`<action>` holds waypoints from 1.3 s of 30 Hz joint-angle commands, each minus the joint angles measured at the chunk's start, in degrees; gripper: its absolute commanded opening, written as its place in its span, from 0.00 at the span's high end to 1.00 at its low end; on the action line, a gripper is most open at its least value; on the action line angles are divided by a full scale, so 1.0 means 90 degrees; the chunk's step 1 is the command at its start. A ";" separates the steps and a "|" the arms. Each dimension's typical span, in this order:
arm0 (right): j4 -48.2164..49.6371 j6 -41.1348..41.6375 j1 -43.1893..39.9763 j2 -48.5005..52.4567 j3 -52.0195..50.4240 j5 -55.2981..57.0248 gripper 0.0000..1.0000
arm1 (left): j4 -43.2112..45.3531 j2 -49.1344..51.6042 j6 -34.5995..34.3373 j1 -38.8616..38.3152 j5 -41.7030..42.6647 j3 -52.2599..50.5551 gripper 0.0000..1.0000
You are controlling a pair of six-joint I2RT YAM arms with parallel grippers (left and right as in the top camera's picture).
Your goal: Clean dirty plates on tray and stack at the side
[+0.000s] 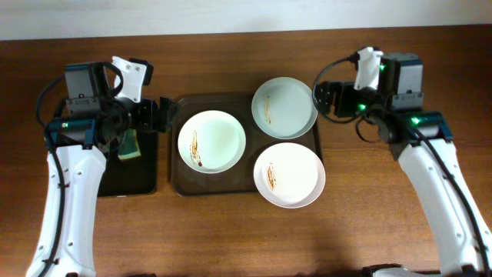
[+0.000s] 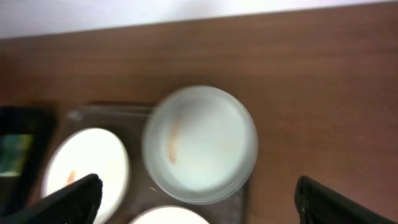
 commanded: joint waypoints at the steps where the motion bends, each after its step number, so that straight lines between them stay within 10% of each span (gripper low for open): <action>1: 0.0372 0.0697 0.0464 0.0590 0.0126 -0.0959 0.10 | -0.0061 0.0010 -0.0376 0.0046 0.0172 0.0107 0.01; 5: 0.0046 0.1392 0.1977 0.1579 0.0816 0.0447 0.26 | -0.0442 0.0015 -0.2531 0.0746 -0.1610 0.0107 0.02; 10: -0.2244 0.1200 0.2710 0.4053 0.3424 0.1100 0.54 | -0.0882 0.0568 -0.2970 0.1302 -0.2106 0.0100 0.04; 20: -0.2079 0.1047 0.2752 0.5411 0.3407 -0.0262 0.60 | -0.0804 0.1547 -0.3065 0.1302 -0.2276 0.0100 0.07; 28: -0.1855 0.1511 0.2725 0.5797 0.3407 -0.0151 0.96 | -0.0709 0.1632 -0.3067 0.1302 -0.2511 0.0100 0.07; 30: -0.1853 0.1508 0.2725 0.5797 0.3410 -0.0148 0.96 | -0.0712 0.1916 -0.3099 0.1297 -0.2506 0.0085 0.20; 33: -0.1846 0.1508 0.2701 0.5797 0.3410 -0.0129 0.96 | -0.0704 0.2749 -0.3378 0.1297 -0.2436 0.0063 0.67; 39: -0.1802 0.1508 0.2698 0.5797 0.3410 -0.0153 0.96 | 0.0597 0.3774 -0.3067 0.1110 -0.2273 0.0066 0.70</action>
